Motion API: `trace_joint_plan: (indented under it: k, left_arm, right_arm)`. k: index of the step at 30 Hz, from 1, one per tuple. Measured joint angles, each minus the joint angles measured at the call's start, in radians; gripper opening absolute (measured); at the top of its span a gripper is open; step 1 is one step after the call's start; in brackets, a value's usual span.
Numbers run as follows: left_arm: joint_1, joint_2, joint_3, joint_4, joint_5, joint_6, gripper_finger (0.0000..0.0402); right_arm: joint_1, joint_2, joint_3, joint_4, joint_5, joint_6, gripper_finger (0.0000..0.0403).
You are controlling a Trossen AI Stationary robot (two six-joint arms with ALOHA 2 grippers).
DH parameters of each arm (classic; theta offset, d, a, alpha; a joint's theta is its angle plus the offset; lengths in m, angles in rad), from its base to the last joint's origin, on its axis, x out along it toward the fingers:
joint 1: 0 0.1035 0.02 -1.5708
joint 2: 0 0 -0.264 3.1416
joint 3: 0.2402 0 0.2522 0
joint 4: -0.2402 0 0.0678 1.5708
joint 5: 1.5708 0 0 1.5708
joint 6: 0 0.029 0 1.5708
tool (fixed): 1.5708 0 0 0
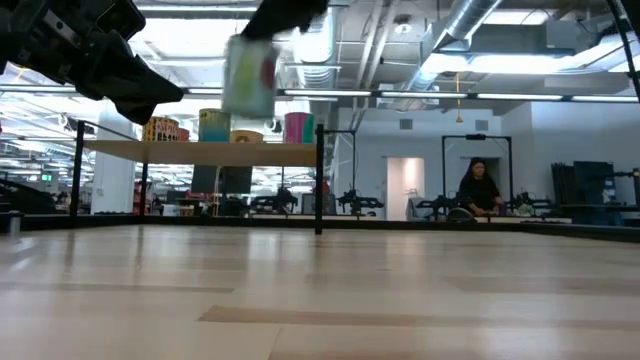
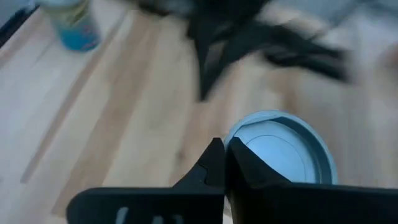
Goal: Pick and place cans onto a shelf
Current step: Put the canned mixed vegetables on the shelf
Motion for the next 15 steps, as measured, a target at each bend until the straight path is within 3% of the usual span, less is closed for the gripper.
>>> trace_joint_plan:
  k: [5,12,15]
  left_arm:
    - [0.000,0.000,0.000,0.000,0.000,0.008,0.0000]
    - [0.000,0.000,0.000,0.013,0.000,0.010,0.0000]
    - [0.000,0.000,0.000,0.014,0.000,0.004,0.0000]
  right_arm:
    - [-0.074,-0.106,0.066,-0.041,0.147,0.002,0.0007]
    - [-0.259,-0.094,0.076,-0.039,0.134,0.038,0.0011]
    - [-0.305,-0.080,0.066,-0.056,0.073,0.053,0.0010]
